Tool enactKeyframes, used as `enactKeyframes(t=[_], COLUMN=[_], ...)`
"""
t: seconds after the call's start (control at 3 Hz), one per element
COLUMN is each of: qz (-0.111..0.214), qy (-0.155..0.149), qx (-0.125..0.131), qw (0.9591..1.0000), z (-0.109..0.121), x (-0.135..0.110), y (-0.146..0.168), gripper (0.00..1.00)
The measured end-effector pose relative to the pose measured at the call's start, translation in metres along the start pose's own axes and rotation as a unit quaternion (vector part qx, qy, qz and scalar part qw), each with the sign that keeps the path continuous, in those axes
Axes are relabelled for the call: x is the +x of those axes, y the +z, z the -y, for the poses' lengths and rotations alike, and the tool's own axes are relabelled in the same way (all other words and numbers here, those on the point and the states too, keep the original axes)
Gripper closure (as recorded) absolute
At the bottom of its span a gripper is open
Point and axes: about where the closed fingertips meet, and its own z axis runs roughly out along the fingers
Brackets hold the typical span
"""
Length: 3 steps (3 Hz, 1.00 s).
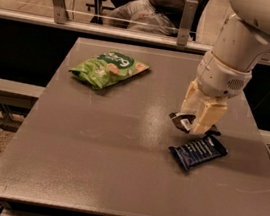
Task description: Move rxbar chocolate near rxbar blueberry
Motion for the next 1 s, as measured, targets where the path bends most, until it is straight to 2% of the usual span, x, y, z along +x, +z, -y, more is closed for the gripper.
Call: enactKeyframes(t=[0.33, 0.67, 1.0], qz=[0.01, 0.011, 0.012], qy=[0.013, 0.013, 0.012], qx=[-0.008, 0.004, 0.015], qw=[0.9998, 0.9998, 0.9997], z=[-0.015, -0.009, -0.003], x=[0.005, 0.004, 0.003], y=[0.007, 0.008, 0.008], gripper=[0.31, 0.07, 0.0])
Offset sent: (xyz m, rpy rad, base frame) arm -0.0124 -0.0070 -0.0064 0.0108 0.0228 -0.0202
